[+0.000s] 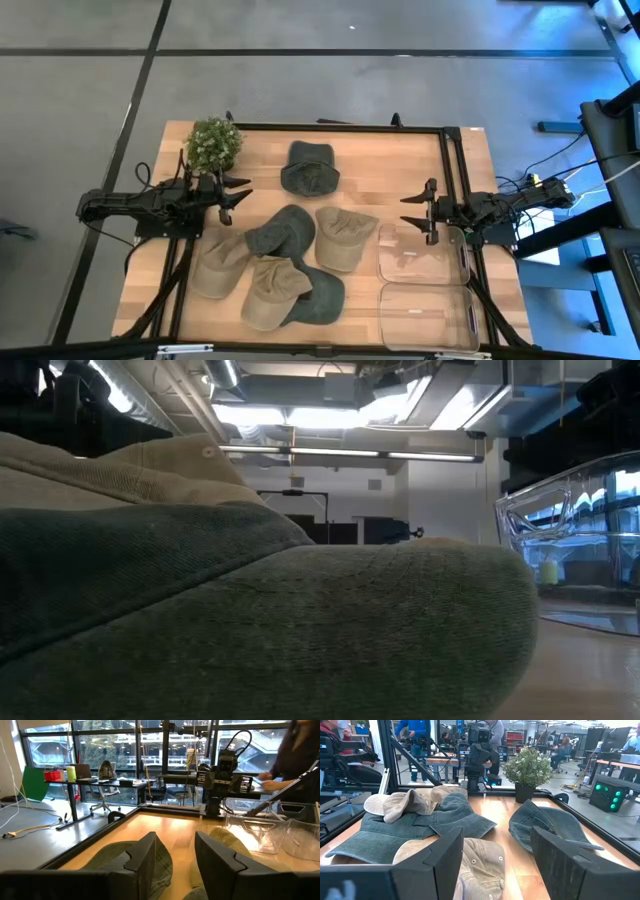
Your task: Pick & Place hat
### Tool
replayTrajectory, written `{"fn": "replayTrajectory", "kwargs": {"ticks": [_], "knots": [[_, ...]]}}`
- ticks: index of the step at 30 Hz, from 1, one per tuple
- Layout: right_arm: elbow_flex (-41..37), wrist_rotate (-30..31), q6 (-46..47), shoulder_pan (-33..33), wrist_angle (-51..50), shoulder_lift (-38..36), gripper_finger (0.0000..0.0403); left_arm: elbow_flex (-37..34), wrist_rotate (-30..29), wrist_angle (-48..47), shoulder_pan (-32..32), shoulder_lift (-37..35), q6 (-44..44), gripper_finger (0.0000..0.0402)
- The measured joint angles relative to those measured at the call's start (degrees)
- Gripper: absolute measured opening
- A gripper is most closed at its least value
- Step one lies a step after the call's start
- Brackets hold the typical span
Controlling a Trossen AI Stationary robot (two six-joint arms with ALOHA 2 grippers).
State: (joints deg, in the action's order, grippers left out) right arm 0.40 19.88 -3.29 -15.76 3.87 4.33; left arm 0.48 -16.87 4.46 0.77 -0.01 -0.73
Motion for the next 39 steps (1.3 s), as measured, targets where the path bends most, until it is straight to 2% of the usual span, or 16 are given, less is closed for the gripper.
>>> {"fn": "replayTrajectory", "kwargs": {"ticks": [39], "knots": [[0.0, -0.02, 0.99, -0.01, 0.01, 0.0, 0.0232, 0.01, -0.01, -0.01, -0.01, 0.0, 0.0, 0.0132]]}}
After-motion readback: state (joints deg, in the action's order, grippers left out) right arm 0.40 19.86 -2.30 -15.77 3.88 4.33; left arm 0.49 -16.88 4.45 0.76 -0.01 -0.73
